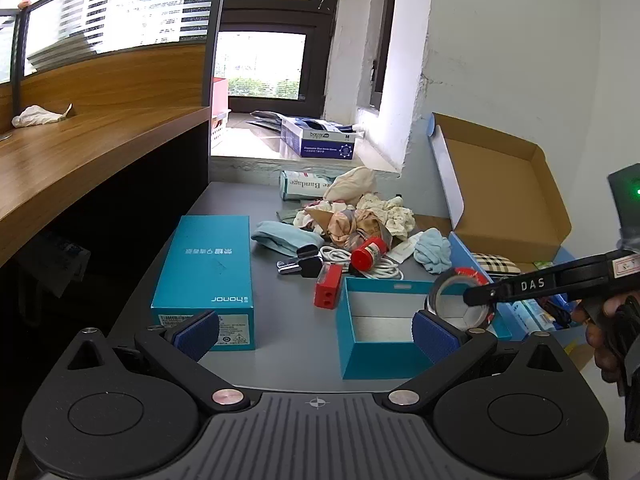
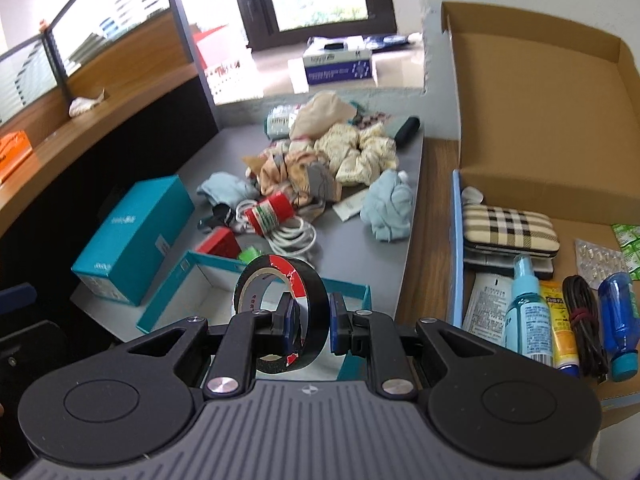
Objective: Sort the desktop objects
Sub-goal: 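Carry the tape roll with the right gripper and lower it into the teal box, then open the right gripper to release the tape roll and withdraw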
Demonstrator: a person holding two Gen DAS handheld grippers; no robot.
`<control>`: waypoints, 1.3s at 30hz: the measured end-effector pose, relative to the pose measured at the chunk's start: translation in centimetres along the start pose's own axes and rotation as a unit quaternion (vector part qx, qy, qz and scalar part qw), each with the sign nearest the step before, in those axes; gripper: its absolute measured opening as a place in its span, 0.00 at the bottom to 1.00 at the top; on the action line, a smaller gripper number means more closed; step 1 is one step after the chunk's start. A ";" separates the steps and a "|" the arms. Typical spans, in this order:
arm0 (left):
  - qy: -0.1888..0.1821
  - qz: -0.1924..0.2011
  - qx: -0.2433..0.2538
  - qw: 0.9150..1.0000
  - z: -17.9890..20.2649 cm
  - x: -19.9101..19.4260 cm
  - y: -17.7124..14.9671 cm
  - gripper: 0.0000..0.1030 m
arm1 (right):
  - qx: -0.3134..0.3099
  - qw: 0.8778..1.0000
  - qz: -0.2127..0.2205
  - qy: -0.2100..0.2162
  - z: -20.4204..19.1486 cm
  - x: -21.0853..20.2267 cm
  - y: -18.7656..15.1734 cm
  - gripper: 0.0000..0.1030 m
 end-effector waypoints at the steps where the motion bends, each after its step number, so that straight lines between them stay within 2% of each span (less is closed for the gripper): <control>1: 0.000 0.000 0.000 1.000 0.0 0.1 0.1 1.00 | -0.005 1.000 -0.010 0.002 0.0 0.3 0.1 0.20; 9: 0.002 -0.002 0.003 1.000 -0.4 0.3 0.0 1.00 | -0.039 0.995 -0.091 0.008 0.4 2.9 1.0 0.20; 16: 0.012 -0.002 0.006 1.000 -1.5 0.3 0.1 1.00 | -0.085 0.983 -0.166 0.009 -0.6 4.6 1.8 0.19; 21: 0.019 -0.004 0.012 1.000 -1.8 0.6 0.1 1.00 | -0.094 0.982 -0.165 0.001 -0.8 3.5 2.5 0.23; 22: 0.018 -0.004 0.012 1.000 -1.8 0.6 0.1 1.00 | -0.096 0.982 -0.164 0.000 -0.8 3.2 2.6 0.29; 28: 0.012 -0.004 0.016 1.000 -1.5 0.8 0.4 1.00 | -0.108 0.981 -0.163 -0.009 -1.0 1.9 3.4 0.30; 32: 0.000 -0.004 0.022 1.000 -1.1 1.2 1.1 1.00 | -0.103 0.985 -0.136 0.001 -1.2 1.2 3.7 0.30; 33: -0.005 -0.006 0.021 1.000 -1.0 1.4 1.3 1.00 | -0.101 0.987 -0.128 0.005 -1.3 1.0 3.5 0.34; 35: -0.011 -0.010 0.013 1.000 -1.2 1.9 1.6 1.00 | -0.097 0.989 -0.113 0.011 -1.5 0.6 3.1 0.48; 37: -0.018 -0.014 0.006 1.000 -1.4 2.6 2.0 1.00 | -0.100 0.990 -0.098 0.008 -1.7 0.2 2.6 0.73; 39: -0.027 -0.022 -0.003 0.999 -1.8 3.5 2.3 1.00 | -0.104 0.991 -0.083 0.003 -1.9 -0.4 2.1 0.79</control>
Point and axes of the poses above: each gripper's, at about its wrist camera, not at the fingertips, and x roughly the way its jaws point, z to its right, y to its top, the point moved 5 cm from there along x, roughly the way its jaws point, and after that the axes turned 4 degrees about -z, right-handed, at the moved point
